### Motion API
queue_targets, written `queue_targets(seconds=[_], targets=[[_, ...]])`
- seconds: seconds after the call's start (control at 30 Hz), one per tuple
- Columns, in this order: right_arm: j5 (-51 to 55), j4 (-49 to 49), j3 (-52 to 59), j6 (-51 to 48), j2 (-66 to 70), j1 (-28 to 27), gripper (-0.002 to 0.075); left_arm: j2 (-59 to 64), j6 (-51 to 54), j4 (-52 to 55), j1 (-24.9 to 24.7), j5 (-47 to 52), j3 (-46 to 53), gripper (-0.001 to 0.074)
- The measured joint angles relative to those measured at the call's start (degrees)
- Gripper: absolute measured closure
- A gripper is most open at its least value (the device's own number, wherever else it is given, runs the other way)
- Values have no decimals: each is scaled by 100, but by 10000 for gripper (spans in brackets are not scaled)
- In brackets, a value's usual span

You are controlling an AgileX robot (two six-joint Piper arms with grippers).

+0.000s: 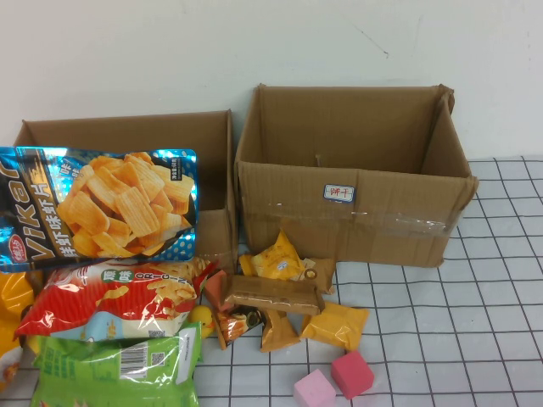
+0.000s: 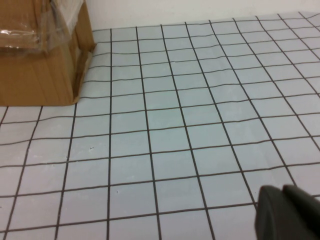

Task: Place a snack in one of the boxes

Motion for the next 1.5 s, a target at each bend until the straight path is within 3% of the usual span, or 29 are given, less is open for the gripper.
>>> queue_targets(seconds=[0.2,0.37,0.5,0.63,0.77,0.9,1.0,1.07,1.17,1.5], targets=[[-10,0,0,0,0,0,727,0,0,-541,0,-10,0,737],[-10,325,0,0,0,0,727,0,-556,-2824,0,38,20,737],[-20,1795,0,353,0,0,727,0,-796,-4676,0,98,20,737],[107,3619,22,706,0,0,727,0,-791,-5444,0,-174,20,737],[139,4161,22,735,0,0,727,0,235,-5846,0,-368,10,737],[103,4181,22,498,0,0,727,57,1909,-5755,0,-160,-553,737],[90,4170,22,347,0,0,727,513,2374,-4965,0,77,-1377,737],[124,4162,22,72,0,0,727,1250,2431,-3752,0,603,-2227,737],[174,4157,22,-25,0,0,727,2070,2267,-2740,0,1188,-3062,737],[218,4157,22,-95,0,0,727,4258,1254,-1002,0,2608,-5106,706]])
